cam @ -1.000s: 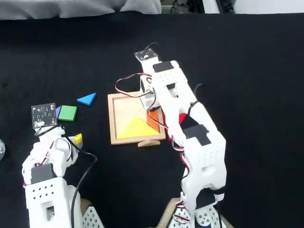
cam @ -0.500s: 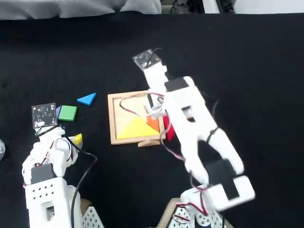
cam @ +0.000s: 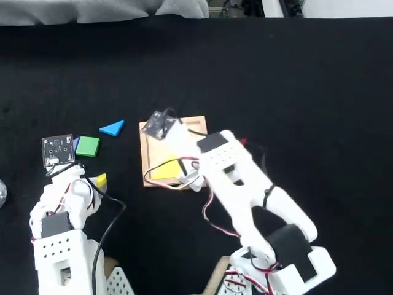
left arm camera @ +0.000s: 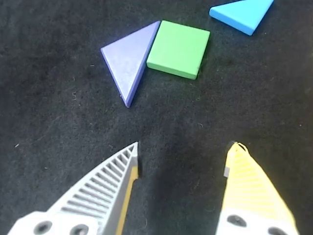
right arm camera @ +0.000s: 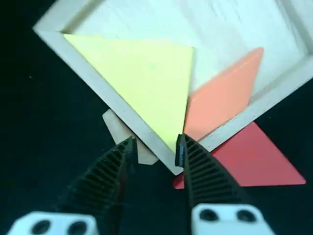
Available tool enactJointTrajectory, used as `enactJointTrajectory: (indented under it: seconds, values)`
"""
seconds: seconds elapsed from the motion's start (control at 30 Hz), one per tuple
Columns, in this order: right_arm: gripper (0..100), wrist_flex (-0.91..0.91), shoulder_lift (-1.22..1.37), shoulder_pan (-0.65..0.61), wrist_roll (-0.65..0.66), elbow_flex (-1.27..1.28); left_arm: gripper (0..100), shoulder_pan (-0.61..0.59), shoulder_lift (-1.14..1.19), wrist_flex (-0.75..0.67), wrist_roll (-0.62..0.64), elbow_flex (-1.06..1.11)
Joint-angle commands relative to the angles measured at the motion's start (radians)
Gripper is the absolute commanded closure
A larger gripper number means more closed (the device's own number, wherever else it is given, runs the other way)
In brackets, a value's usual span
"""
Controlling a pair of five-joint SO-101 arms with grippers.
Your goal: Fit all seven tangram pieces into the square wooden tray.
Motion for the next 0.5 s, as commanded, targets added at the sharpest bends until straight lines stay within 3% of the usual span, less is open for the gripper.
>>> enactJointTrajectory:
  seconds: [0.0,0.47]
  values:
    - [86.1,-0.012,-0.044,-0.011,0.006,0.001,72,0.008,-0.012,-0.017,-0.006,-0.012]
    - [87.6,0.049,-0.205,-0.035,0.115,0.104,72,0.012,-0.012,-0.017,-0.006,-0.012]
